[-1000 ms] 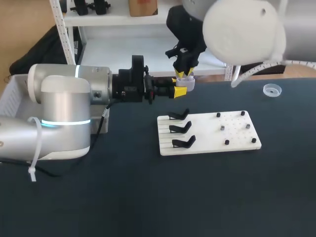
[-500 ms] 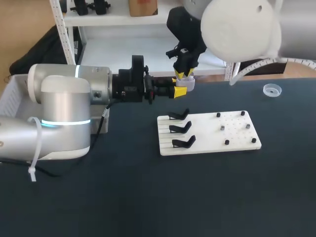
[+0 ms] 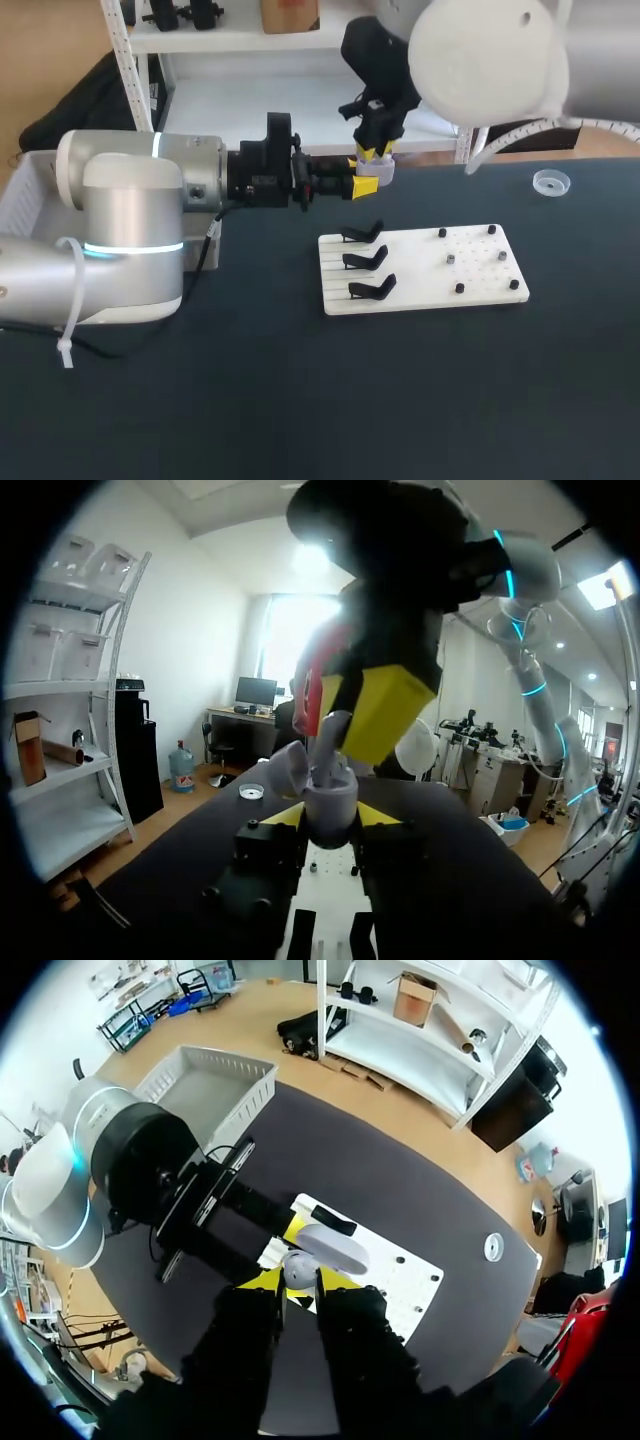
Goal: Pick up each earbud case from the left stands, insert the matching earbuds, close the lid, and place the case in the box.
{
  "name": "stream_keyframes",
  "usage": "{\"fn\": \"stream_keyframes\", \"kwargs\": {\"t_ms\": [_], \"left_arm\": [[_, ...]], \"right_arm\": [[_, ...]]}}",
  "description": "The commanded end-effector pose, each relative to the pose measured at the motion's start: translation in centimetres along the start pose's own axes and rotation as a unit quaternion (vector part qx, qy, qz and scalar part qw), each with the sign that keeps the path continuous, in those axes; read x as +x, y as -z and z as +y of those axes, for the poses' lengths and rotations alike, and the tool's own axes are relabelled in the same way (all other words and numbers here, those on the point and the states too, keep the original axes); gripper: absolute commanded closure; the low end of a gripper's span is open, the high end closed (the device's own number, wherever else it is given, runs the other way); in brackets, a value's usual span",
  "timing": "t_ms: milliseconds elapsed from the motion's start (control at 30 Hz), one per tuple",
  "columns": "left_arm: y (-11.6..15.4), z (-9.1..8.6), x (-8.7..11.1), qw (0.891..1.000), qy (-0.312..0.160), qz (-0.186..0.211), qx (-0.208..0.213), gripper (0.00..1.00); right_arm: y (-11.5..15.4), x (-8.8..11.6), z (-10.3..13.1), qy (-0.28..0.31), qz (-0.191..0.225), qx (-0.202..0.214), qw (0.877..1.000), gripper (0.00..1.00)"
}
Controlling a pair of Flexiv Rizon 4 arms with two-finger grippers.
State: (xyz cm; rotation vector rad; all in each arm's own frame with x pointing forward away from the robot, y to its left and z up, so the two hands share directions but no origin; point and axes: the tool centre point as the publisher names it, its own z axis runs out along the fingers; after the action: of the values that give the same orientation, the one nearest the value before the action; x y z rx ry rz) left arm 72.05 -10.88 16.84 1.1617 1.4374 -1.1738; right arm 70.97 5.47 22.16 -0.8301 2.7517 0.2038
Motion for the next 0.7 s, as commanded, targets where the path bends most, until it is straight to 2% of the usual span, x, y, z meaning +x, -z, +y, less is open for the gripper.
{"fn": "stream_keyframes", "kwargs": {"t_ms": [33,667,700], "left_arm": [[-0.01,-0.03,-0.07,1.0,-0.001,-0.001,0.0,1.0],[-0.01,-0.03,-0.07,1.0,-0.001,-0.001,0.0,1.0],[-0.01,-0.03,-0.07,1.0,-0.001,-0.001,0.0,1.0]], "right_arm": [[-0.28,0.05,0.07,0.0,0.001,0.0,1.0,1.0],[-0.91,0.33,0.08,0.004,0.009,0.006,1.0,1.0],[-0.89,0.33,0.1,0.005,0.009,0.006,1.0,0.86]]}}
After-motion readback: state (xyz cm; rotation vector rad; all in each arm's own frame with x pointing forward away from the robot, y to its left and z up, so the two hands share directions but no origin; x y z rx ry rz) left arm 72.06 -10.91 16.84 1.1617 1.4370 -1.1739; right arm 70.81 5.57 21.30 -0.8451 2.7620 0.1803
